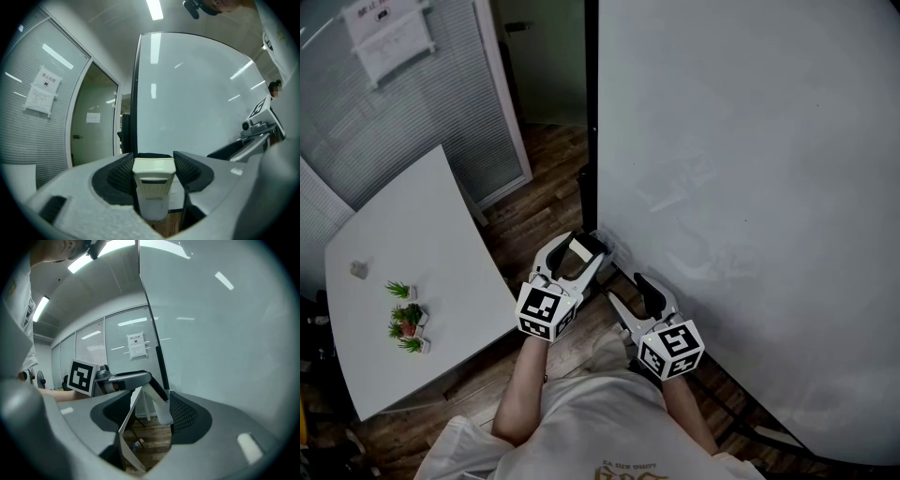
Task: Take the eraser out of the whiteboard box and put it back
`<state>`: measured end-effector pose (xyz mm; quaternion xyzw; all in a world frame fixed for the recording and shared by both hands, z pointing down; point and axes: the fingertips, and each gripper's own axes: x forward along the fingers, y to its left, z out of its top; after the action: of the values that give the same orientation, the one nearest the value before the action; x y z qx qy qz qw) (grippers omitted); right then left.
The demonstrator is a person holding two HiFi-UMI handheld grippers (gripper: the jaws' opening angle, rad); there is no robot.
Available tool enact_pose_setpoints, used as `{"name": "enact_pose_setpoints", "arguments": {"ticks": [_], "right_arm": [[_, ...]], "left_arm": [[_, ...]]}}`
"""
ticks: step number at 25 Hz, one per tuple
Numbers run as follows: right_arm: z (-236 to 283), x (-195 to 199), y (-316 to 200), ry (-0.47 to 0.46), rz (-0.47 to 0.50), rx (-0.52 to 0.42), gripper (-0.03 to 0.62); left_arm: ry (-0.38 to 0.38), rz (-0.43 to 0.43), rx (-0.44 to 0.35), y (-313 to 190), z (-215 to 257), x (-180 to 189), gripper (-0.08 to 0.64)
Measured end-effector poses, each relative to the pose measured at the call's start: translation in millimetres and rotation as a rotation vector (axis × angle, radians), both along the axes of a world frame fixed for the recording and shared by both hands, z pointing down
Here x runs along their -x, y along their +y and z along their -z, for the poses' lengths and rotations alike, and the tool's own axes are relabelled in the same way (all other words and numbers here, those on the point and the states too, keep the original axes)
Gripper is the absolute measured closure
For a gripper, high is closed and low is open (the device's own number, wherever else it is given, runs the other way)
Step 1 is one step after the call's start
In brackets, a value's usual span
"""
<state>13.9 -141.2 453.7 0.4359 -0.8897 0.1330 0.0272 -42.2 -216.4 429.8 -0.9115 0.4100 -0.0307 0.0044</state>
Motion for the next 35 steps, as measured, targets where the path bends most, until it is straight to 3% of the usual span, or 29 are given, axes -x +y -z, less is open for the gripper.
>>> {"name": "enact_pose_setpoints", "arguments": {"ticks": [12,35], "right_arm": [[5,2,7,0.002,0.003,-0.017,0.328],[15,7,33,0.005,0.007,-0.050,0.328]], "left_arm": [[0.001,0.015,-0.072,19,26,6,0.296],[0.011,0.057,-0.100,59,38,28,0.296]]}}
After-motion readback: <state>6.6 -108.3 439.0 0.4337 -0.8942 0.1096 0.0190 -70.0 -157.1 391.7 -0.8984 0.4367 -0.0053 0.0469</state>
